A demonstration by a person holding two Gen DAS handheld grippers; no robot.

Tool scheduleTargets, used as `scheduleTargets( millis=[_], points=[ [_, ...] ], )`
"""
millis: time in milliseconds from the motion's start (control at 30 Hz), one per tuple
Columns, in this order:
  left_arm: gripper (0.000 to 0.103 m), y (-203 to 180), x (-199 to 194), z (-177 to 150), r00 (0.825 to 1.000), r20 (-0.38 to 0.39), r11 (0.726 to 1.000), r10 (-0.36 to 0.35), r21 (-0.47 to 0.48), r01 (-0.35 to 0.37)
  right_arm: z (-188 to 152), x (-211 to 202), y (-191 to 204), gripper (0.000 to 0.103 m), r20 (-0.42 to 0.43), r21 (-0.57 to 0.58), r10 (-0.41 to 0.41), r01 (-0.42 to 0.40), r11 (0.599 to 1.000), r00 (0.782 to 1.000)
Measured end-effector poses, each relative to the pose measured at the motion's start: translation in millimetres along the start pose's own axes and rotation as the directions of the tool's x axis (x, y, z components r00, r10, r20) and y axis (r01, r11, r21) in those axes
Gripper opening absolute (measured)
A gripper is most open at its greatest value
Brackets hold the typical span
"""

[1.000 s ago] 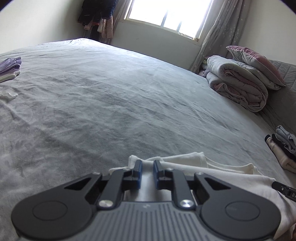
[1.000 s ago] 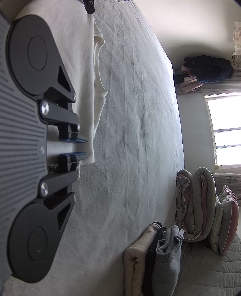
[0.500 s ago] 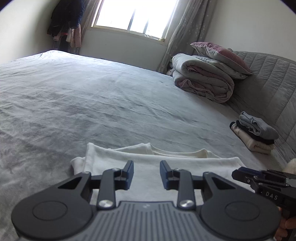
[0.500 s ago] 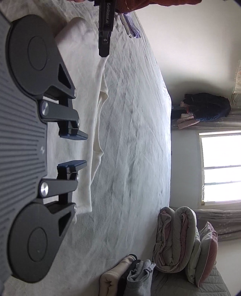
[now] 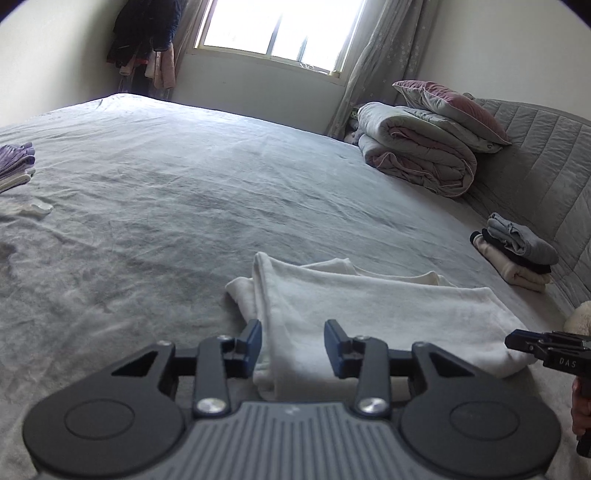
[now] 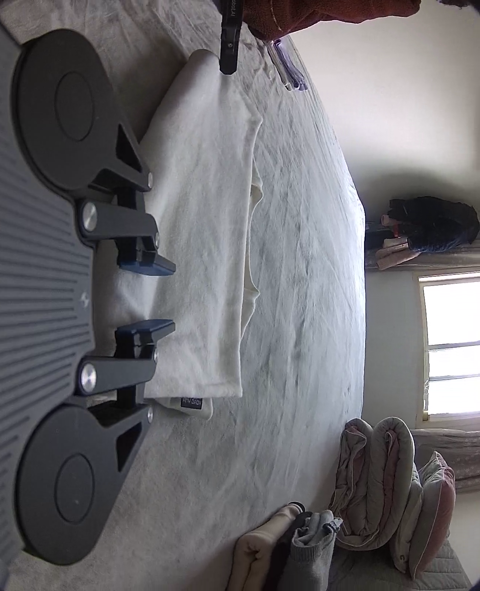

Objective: Fold clothes

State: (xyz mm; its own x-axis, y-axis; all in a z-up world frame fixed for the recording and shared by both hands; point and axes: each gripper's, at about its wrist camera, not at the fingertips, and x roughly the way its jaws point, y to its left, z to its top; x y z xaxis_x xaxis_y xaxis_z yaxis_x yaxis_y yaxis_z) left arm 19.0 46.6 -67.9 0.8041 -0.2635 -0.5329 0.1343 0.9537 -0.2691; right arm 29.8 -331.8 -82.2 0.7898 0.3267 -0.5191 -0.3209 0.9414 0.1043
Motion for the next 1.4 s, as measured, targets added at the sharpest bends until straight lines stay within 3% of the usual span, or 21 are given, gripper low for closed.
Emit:
scheduleTargets(
  millis=[200,333,533,733,800,867,967,1067,1133,1333,1400],
  points=[
    [0.059,23.3,-2.4,6.3,0.998,-0.040,0.986,-0.042,-0.163,0.035,10.9,-7.8,5.5,0.034,0.028,0.041,0.019,-0.020,0.999,0.999],
    [0.066,35.5,10.2,7.2,0.991,-0.093,0.952,-0.091,-0.301,0.060,17.7,-5.4,11.9,0.035,0.034,0.067,0.034,-0.036,0.997,0.999],
    [0.066,43.4,37.8,6.1,0.983,-0.137,0.903,-0.119,-0.428,0.050,27.5,0.9,24.9,0.035,0.036,0.094,0.059,-0.062,0.994,0.998],
    [0.064,40.1,57.7,4.5,0.984,-0.128,0.881,-0.126,-0.470,0.051,35.8,9.9,35.5,0.035,0.036,0.112,0.079,-0.083,0.990,0.996],
    [0.060,37.4,61.2,3.0,0.985,-0.124,0.879,-0.118,-0.475,0.045,38.1,14.0,38.5,0.035,0.033,0.116,0.087,-0.090,0.989,0.996],
    [0.037,34.4,64.8,2.4,0.986,-0.130,0.880,-0.108,-0.473,0.034,39.3,17.9,42.0,0.035,0.029,0.123,0.098,-0.101,0.987,0.995],
    [0.021,31.5,67.4,2.5,0.985,-0.133,0.878,-0.109,-0.478,0.033,41.8,24.7,47.2,0.035,0.019,0.135,0.123,-0.125,0.983,0.992],
    [0.015,26.3,62.6,9.0,0.988,-0.116,0.882,-0.100,-0.469,0.034,44.7,32.4,53.3,0.034,-0.005,0.143,0.152,-0.150,0.978,0.988],
    [0.015,22.2,57.5,13.3,0.990,-0.101,0.882,-0.101,-0.469,0.042,45.8,38.9,57.4,0.024,-0.037,0.151,0.173,-0.165,0.975,0.984],
    [0.013,9.7,38.3,29.2,0.990,-0.056,0.878,-0.129,-0.471,0.088,38.9,62.2,63.3,0.017,-0.146,0.188,0.205,-0.176,0.966,0.968],
    [0.013,3.6,32.3,34.4,0.987,-0.048,0.874,-0.153,-0.472,0.113,31.4,76.0,62.0,0.009,-0.198,0.211,0.213,-0.171,0.962,0.957]
  ],
)
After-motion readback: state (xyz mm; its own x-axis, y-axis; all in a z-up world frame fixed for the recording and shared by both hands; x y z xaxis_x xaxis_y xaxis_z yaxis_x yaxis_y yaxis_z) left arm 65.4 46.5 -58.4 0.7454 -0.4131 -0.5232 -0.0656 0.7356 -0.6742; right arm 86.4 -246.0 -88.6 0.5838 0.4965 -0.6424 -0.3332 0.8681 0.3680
